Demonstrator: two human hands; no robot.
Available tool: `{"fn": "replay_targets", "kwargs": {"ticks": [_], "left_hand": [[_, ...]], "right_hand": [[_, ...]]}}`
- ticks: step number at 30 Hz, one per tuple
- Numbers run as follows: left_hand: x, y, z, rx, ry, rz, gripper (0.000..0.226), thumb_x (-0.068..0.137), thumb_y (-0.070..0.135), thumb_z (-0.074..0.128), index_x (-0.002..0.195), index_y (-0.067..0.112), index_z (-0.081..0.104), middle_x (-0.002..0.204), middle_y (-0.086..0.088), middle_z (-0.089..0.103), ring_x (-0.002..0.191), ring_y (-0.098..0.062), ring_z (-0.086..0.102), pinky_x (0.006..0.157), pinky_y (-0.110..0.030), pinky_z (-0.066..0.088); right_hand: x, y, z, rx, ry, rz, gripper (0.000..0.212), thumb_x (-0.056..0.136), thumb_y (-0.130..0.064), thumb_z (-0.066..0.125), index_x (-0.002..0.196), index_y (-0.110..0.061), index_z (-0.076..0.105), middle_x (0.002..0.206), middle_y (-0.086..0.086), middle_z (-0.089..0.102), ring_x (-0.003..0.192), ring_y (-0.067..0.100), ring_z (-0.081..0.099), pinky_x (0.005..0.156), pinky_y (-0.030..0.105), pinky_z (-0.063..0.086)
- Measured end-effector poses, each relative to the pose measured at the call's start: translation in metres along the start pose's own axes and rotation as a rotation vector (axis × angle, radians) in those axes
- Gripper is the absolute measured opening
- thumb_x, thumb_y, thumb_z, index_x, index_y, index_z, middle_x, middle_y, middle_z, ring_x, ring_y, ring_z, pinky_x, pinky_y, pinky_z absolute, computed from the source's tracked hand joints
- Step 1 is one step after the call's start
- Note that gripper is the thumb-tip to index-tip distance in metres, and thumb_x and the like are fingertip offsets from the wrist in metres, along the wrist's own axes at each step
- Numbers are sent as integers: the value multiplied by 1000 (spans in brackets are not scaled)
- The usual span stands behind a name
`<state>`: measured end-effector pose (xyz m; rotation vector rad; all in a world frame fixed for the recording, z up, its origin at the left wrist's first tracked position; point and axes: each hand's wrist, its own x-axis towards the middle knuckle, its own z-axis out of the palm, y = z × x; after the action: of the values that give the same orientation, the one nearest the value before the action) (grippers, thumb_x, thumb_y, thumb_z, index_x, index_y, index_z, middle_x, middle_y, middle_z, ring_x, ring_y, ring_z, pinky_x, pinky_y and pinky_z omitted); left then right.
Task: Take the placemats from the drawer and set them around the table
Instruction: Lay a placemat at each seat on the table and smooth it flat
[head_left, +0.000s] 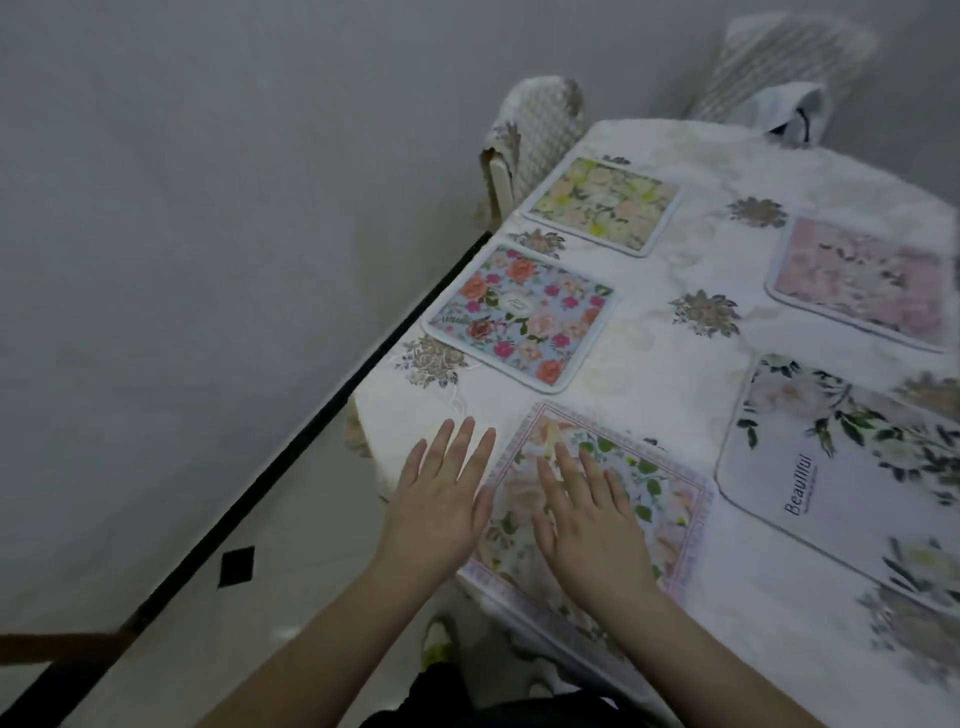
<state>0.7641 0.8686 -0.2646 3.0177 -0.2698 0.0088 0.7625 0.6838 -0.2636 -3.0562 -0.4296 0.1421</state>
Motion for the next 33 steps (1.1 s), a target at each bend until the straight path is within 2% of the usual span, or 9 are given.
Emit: {"fn": "replay_targets", "kwargs": {"ticks": [3,9,11,13,17,21,25,29,33], "left_hand": [[24,-8,7,-48,-23,110,59,98,41,30,149,17,44,153,-10,45,141,-30,43,111,-52,40],[57,-19,41,-42,-127,315,63,97,43,30,155,18,32,156,-8,41,143,-28,39,113,-49,38],[63,-20,58,-19,-197,391,63,100,43,30,157,20,23,161,-7,31,148,-28,29,118,-49,30],[66,-20,72,-3,-239,438,61,100,44,27,157,21,26,161,-8,30,148,-29,29,117,-49,30],[71,-16,91,-4,-285,489,61,97,45,34,150,17,42,155,-11,41,141,-31,43,108,-51,40],[74,-10,108,-24,-269,508,68,96,49,35,154,14,33,159,-11,34,147,-31,33,113,-49,35],[71,-6,115,-22,-295,493,73,96,57,24,157,18,24,163,-9,24,151,-30,22,117,-48,26],[69,-11,119,-24,-286,436,73,95,60,19,157,23,7,166,-7,7,153,-27,11,120,-48,20],[64,-19,122,-41,-273,414,70,95,56,26,156,23,21,164,-9,16,150,-31,22,116,-52,28]], "right_hand": [[4,-9,4,11,-9,104,61,93,-43,28,137,-14,58,143,10,54,130,33,53,103,53,46],[1,-9,16,21,-3,346,61,91,-44,31,134,-13,61,141,11,56,128,33,55,101,51,48],[-7,-4,23,42,7,435,61,92,-45,31,137,-12,58,142,11,55,129,34,54,102,52,46],[-17,2,34,64,1,500,62,93,-46,32,138,-13,57,144,12,54,131,35,52,104,53,46],[-35,16,64,99,-63,571,64,93,-50,31,141,-14,54,146,13,50,135,36,48,107,51,42],[-49,30,93,126,-82,586,63,91,-47,36,142,-14,52,149,13,47,137,36,45,107,50,40],[-54,44,109,182,-65,607,62,94,-46,49,149,-18,43,157,10,36,144,33,35,114,49,32],[-58,58,121,187,-151,609,74,96,-59,40,157,-22,20,165,8,9,152,31,11,121,46,12],[-62,69,124,142,-198,623,85,91,-74,24,158,-25,8,166,9,-1,152,30,1,121,45,3]]}}
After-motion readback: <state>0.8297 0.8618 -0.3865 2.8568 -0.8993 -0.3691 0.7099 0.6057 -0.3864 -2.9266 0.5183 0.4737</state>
